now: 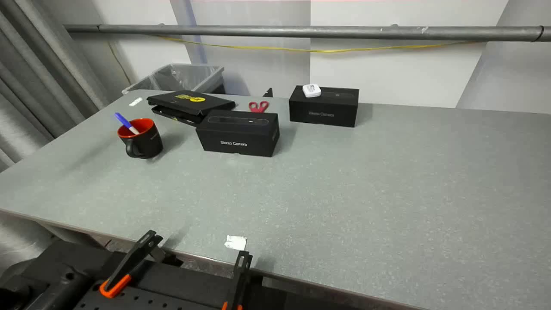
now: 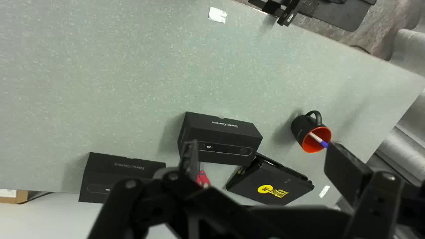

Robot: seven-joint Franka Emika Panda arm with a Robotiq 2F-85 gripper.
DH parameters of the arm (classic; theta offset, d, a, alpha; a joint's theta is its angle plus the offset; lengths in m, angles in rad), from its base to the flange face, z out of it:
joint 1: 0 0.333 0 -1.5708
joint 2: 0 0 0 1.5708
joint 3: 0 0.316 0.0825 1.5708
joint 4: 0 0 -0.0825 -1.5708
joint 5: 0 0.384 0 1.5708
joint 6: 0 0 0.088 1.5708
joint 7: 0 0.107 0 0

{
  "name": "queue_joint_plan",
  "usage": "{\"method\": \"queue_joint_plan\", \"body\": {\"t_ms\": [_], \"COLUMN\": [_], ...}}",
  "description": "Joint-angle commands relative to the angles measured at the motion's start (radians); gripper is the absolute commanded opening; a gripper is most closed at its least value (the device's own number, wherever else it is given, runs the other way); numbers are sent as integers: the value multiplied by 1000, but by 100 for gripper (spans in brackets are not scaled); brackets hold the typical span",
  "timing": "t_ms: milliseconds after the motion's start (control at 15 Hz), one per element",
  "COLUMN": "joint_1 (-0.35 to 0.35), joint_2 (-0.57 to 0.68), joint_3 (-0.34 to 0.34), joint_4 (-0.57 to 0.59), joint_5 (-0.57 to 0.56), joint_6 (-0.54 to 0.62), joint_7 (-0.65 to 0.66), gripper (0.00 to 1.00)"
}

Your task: Pick up the pen from the cup and put it on the table.

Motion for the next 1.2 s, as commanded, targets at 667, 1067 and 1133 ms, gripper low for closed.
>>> {"method": "queue_joint_plan", "body": {"t_ms": [667,1067,1133], "joint_1": [65,62,59], "joint_2": [158,192,188], "joint_3": [187,233,228], "joint_4": [-215,-232,-230], "joint_5": [75,67,67], "joint_6": [407,418,418], "joint_7": [40,35,34], "gripper": [100,100,100]}}
